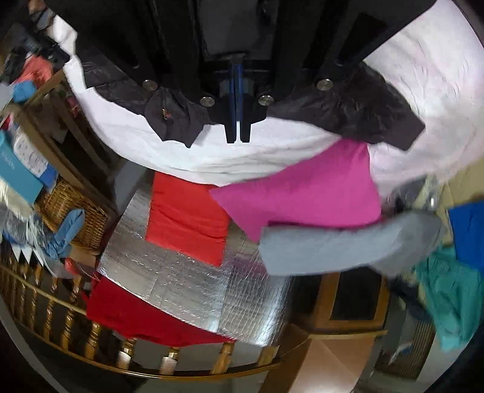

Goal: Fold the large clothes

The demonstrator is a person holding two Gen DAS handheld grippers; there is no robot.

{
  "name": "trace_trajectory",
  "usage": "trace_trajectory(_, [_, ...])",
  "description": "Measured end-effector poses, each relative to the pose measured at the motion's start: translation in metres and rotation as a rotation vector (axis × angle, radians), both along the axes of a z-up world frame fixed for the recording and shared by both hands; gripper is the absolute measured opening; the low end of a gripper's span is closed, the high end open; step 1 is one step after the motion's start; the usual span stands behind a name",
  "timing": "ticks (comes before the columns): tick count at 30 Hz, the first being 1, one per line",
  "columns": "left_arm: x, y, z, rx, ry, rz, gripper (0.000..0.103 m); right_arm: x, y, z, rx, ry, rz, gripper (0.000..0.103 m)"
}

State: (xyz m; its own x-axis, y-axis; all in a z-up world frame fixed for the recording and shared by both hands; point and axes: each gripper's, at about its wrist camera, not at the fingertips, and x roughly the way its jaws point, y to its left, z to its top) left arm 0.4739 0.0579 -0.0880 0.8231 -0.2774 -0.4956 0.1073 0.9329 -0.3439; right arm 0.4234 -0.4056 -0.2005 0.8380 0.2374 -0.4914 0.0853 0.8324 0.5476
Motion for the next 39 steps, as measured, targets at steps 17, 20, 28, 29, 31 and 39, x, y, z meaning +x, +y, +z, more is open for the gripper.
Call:
trace_trajectory(17, [0.062,0.183,-0.180,-0.593,0.534,0.369,0.063,0.029,0.034,-0.033,0.059,0.125,0.093,0.081])
trace_trajectory(20, [0.066,0.185,-0.182,-0.635,0.470,0.385,0.063,0.033,0.038,-0.033,0.042,0.115,0.098,0.081])
trace_trajectory(28, [0.061,0.163,-0.133,-0.461,0.327,0.362,0.008,0.025,0.031,-0.025,-0.017,0.068,0.068,0.081])
trace_trajectory(29, [0.062,0.152,-0.117,-0.418,0.290,0.336,0.007,0.023,0.029,-0.022,-0.021,0.060,0.057,0.081])
trace_trajectory(31, [0.055,0.126,-0.084,-0.348,0.217,0.264,0.007,0.015,0.022,-0.016,-0.027,0.036,0.029,0.081])
trace_trajectory(39, [-0.001,-0.046,0.012,-0.132,-0.014,-0.186,0.007,-0.008,-0.020,-0.004,-0.012,-0.001,-0.099,0.081])
